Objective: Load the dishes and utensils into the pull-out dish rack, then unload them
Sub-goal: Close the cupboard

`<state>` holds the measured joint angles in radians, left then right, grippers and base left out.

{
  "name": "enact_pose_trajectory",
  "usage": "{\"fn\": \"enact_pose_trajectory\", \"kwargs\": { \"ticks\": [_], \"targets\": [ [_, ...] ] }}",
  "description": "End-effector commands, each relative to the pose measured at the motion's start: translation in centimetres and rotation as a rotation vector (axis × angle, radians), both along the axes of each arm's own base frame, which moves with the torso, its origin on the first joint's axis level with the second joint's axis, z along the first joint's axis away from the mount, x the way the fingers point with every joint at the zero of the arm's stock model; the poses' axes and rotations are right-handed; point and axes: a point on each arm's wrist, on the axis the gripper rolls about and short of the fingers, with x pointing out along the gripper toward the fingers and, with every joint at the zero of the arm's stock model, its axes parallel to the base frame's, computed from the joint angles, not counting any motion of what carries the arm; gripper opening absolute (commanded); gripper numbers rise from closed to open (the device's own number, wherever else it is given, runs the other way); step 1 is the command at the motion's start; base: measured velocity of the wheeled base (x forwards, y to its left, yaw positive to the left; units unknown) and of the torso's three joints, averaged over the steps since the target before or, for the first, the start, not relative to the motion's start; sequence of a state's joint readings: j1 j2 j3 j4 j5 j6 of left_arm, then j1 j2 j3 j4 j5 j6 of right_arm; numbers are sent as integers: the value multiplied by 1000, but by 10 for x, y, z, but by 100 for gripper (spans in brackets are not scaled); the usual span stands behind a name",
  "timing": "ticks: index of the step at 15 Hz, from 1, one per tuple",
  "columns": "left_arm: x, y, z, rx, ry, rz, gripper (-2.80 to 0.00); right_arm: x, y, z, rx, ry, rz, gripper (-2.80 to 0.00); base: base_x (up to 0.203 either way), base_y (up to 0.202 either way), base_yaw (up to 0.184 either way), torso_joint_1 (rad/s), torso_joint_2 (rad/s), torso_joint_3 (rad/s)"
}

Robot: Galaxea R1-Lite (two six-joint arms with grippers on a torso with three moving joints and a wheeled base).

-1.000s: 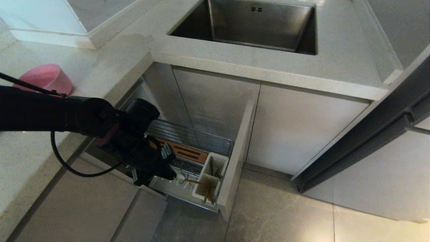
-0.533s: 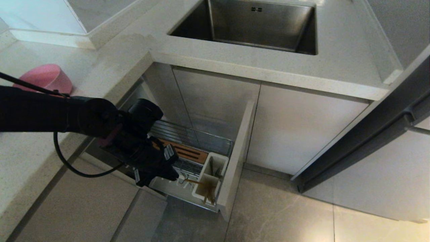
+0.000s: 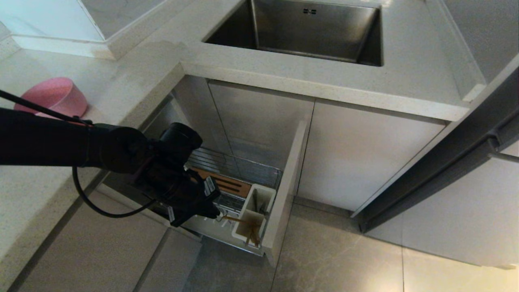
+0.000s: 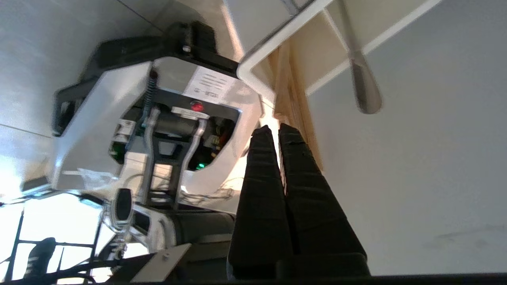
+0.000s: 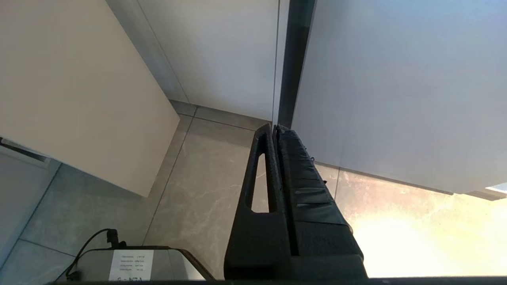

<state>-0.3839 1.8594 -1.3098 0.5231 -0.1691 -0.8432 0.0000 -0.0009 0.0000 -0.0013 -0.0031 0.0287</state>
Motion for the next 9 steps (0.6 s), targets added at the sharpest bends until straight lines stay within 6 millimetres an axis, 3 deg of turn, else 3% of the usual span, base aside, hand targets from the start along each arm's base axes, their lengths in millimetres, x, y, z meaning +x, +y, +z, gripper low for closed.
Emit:
{"fn": "enact_pose_trajectory", "kwargs": {
  "ticks": [1,9],
  "targets": [
    [-3,-6,-2,22,-15,-3,0,0,0,0,-1,-1,0,-280,0,0,0,0,0,0],
    [-7,-10,-2,34,-42,-8,0,0,0,0,0,-1,0,-280,0,0,0,0,0,0]
  ]
}}
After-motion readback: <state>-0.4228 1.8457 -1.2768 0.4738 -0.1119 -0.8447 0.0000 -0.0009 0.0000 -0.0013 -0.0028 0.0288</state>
